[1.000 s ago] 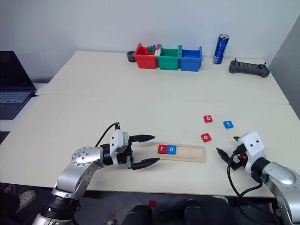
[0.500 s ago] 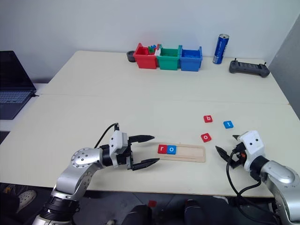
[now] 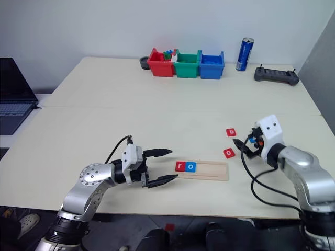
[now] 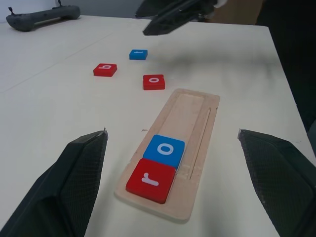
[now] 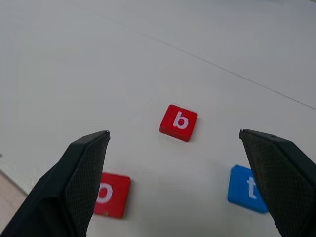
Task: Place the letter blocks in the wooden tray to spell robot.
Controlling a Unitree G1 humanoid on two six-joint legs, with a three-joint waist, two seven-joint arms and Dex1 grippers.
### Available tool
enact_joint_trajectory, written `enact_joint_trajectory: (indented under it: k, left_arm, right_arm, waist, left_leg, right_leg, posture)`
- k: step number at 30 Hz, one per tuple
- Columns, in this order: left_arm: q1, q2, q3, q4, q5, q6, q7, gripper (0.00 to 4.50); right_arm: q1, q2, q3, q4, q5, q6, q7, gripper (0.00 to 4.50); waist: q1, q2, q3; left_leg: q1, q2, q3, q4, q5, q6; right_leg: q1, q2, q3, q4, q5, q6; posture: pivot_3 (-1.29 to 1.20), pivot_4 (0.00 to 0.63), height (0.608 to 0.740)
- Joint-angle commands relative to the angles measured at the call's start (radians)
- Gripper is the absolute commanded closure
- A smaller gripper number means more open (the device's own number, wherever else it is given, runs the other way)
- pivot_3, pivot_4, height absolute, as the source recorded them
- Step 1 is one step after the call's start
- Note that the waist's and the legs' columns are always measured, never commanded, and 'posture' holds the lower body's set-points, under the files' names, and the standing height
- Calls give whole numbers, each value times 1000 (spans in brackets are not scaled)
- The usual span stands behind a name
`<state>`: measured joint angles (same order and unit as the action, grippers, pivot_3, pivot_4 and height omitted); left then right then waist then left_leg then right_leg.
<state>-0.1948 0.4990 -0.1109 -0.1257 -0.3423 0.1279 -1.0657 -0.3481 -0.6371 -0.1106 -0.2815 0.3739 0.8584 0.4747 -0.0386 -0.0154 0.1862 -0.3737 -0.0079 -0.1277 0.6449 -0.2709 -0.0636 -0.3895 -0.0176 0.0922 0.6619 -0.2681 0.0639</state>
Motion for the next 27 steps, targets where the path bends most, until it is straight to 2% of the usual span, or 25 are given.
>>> enact_joint_trajectory:
  k: [1, 5, 9, 27]
  left_arm:
    - [1, 5, 11, -22, -4, -15, 12, 17]
    - [12, 10, 12, -34, -8, -15, 16, 17]
    - [25, 18, 14, -43, -11, -16, 14, 17]
    - [57, 13, 34, -86, -29, -10, 72, 17]
  right_arm:
    - [-88, 42, 29, 83, -32, 34, -53, 0]
    - [-186, 103, 75, 211, -79, 23, -90, 0]
    - [-224, 134, 95, 280, -112, 12, -109, 0]
    - [-275, 243, 89, 454, -194, -31, -184, 0]
  waist:
    - [1, 0, 0]
    - [-1, 0, 0]
    - [-2, 0, 0]
    - [-15, 0, 0]
  left_leg:
    - [-1, 0, 0, 0, 0, 0]
    - [-1, -1, 0, 0, 0, 0]
    - [-1, 0, 0, 0, 0, 0]
    - [-2, 0, 0, 0, 0, 0]
  right_leg:
    - [-1, 0, 0, 0, 0, 0]
    - [-1, -1, 0, 0, 0, 0]
    - [-1, -1, 0, 0, 0, 0]
    - [-3, -1, 0, 1, 0, 0]
  posture:
    - [0, 150, 740]
    - [0, 150, 740]
    - [0, 150, 740]
    - [0, 150, 740]
